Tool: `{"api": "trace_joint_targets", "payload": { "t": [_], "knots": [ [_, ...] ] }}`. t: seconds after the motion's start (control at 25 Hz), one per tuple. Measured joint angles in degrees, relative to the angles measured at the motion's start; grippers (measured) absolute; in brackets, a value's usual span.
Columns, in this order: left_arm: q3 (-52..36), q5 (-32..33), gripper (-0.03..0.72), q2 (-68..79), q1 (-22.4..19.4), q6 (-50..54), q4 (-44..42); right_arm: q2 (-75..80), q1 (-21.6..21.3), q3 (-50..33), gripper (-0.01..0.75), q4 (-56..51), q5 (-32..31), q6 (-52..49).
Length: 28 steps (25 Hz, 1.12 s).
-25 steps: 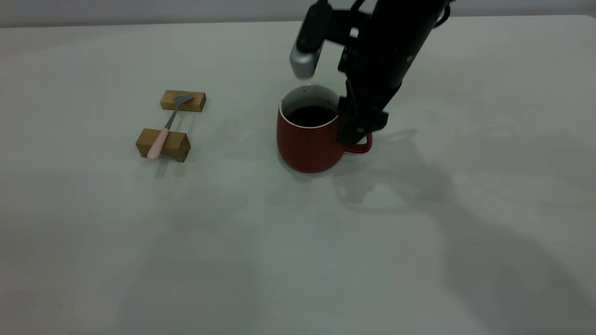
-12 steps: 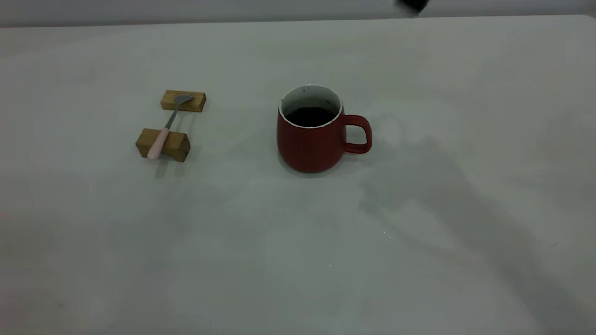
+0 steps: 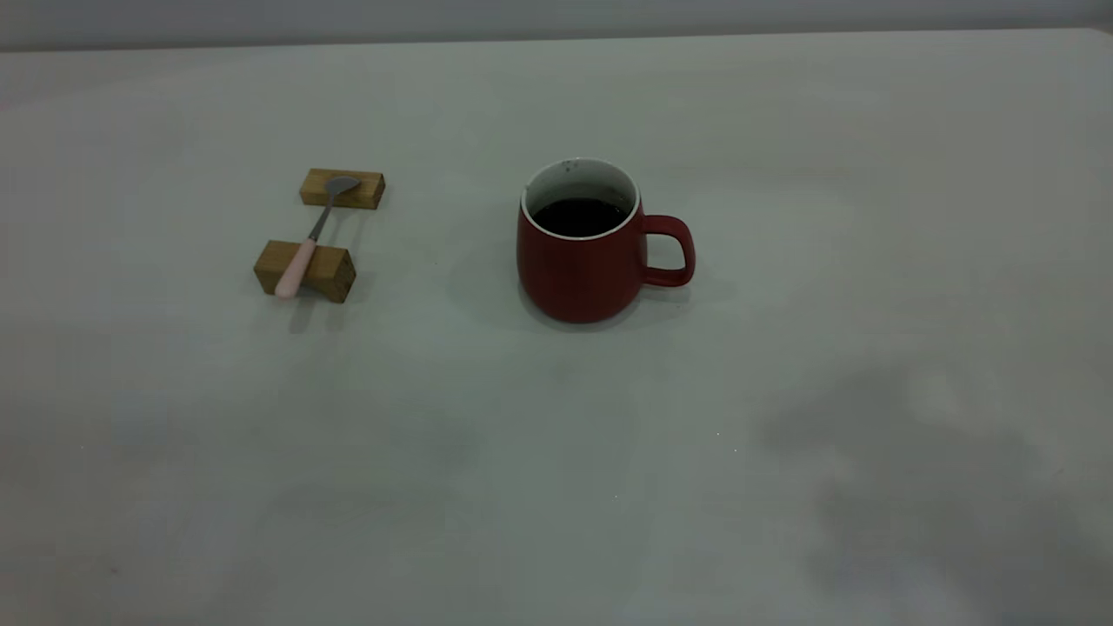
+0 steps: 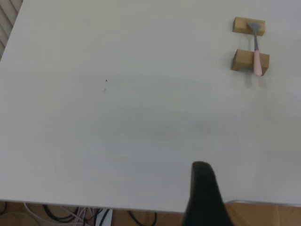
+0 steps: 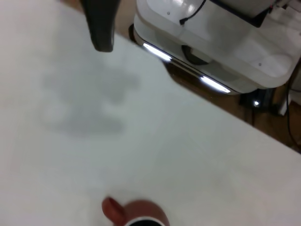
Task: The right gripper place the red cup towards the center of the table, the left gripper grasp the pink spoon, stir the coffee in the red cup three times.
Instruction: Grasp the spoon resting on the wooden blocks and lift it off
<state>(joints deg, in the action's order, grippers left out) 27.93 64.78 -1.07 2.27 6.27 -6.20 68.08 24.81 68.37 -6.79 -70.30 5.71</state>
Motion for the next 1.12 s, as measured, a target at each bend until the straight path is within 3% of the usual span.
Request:
{"api": "trace_joint_targets", "payload": {
  "t": [0.24, 0.52, 0.68, 1.12],
  "knots": [
    [0.00, 0.00, 0.583, 0.00, 0.00, 0.00, 0.00, -24.90, -1.83, -17.00, 0.583, 1.39, -0.59, -1.08],
    [0.00, 0.00, 0.583, 0.00, 0.00, 0.00, 0.00, -50.98, -14.06, -30.79, 0.583, 1.50, 1.16, -1.11],
    [0.00, 0.00, 0.583, 0.00, 0.00, 0.00, 0.00, -59.52, -18.80, -36.37, 0.583, 1.99, 3.16, -1.15],
    [0.00, 0.00, 0.583, 0.00, 0.00, -0.06, 0.00, -66.90, -20.71, -41.50, 0.583, 4.65, 5.20, -2.00]
  ]
}}
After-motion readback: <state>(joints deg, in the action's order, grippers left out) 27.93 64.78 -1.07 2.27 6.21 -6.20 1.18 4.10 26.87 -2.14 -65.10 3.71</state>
